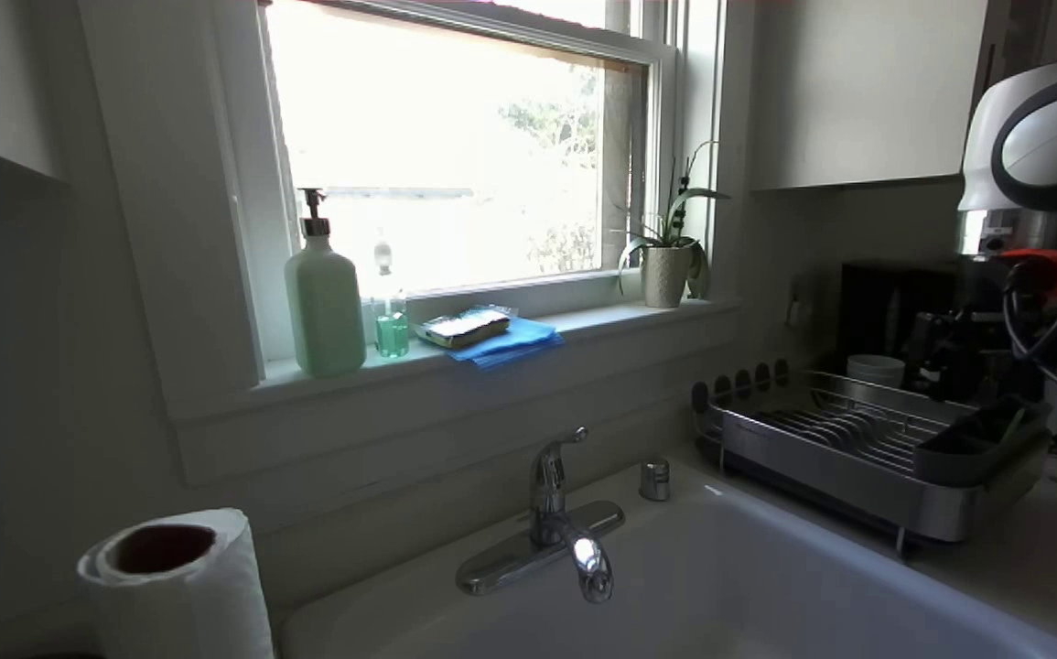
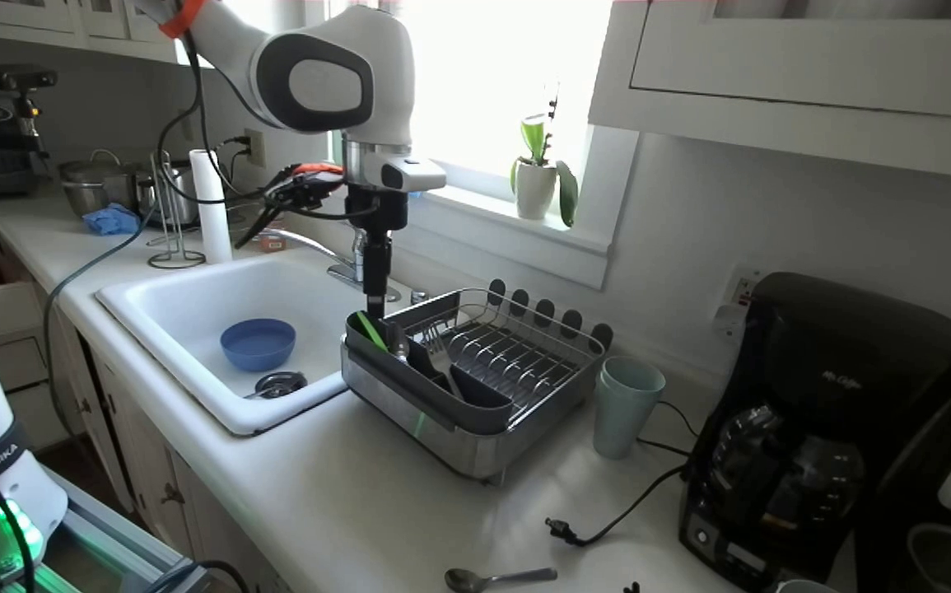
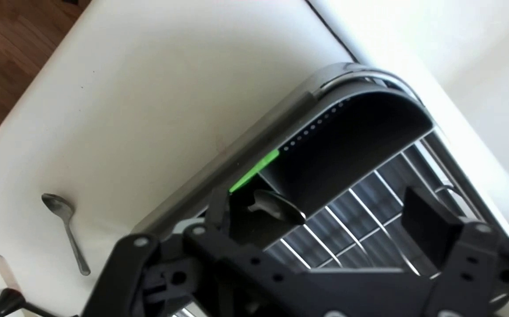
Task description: Move the spoon to center of the utensil drying rack and move the green knife to the left compartment
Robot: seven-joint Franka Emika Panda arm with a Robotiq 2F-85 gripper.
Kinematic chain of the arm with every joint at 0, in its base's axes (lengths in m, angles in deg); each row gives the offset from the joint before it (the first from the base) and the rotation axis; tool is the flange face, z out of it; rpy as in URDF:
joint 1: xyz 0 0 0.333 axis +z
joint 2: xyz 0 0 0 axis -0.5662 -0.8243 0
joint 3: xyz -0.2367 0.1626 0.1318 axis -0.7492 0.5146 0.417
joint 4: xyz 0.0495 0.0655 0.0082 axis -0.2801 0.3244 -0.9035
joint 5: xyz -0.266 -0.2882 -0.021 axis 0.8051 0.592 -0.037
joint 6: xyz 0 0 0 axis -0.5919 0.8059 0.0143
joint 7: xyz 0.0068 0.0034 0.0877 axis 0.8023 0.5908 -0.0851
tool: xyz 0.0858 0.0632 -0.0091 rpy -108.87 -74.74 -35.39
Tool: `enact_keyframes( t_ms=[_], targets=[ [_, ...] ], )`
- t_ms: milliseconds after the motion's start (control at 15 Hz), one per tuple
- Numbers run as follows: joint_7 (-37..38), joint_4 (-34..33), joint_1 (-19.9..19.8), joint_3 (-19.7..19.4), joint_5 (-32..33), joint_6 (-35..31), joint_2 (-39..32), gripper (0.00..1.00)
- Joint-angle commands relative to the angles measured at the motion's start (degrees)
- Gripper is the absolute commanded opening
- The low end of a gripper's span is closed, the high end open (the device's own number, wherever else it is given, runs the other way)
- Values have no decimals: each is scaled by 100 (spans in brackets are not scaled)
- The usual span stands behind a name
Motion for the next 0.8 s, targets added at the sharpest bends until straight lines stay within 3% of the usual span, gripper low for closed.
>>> enact_keyframes(
  t_ms=[0,333,733],
  targets=[
    [80,-182,7,24,244,517,-8,100],
    [15,-186,-5,-96,211,753,-84,100],
    [-102,-165,-1,-372,-239,592,-225,90]
  ],
)
